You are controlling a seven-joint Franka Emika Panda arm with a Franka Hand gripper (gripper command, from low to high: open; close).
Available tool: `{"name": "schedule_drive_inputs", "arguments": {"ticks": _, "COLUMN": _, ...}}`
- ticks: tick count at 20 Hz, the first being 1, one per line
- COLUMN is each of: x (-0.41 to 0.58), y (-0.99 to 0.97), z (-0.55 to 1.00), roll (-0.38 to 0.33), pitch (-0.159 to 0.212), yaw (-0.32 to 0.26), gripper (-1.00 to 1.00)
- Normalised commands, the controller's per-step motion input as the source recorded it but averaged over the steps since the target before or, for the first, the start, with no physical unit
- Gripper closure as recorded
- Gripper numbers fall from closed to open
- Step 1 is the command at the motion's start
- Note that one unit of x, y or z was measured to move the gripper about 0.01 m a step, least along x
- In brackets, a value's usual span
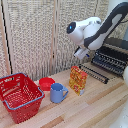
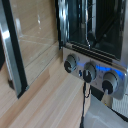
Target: Extend the gripper towards the oven tray handle. Grasp the handle and carefully pull the tray out of the oven. Move the gripper above the red bowl. Grab the red bowl gently. Lift the bowl and place it onto the oven tray.
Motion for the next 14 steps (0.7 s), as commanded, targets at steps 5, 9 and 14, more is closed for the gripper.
{"name": "schedule_drive_inputs", "arguments": {"ticks": 5, "x": 0.021, "y": -0.87, "z": -0.04, "roll": -0.016, "pitch": 0.012, "yaw": 0.052, "gripper": -1.00}}
{"name": "schedule_drive_inputs", "arguments": {"ticks": 9, "x": 0.000, "y": -0.82, "z": -0.02, "roll": -0.046, "pitch": 0.000, "yaw": 0.038, "gripper": -1.00}}
{"name": "schedule_drive_inputs", "arguments": {"ticks": 14, "x": 0.000, "y": -0.70, "z": -0.18, "roll": -0.060, "pitch": 0.002, "yaw": 0.071, "gripper": -1.00}}
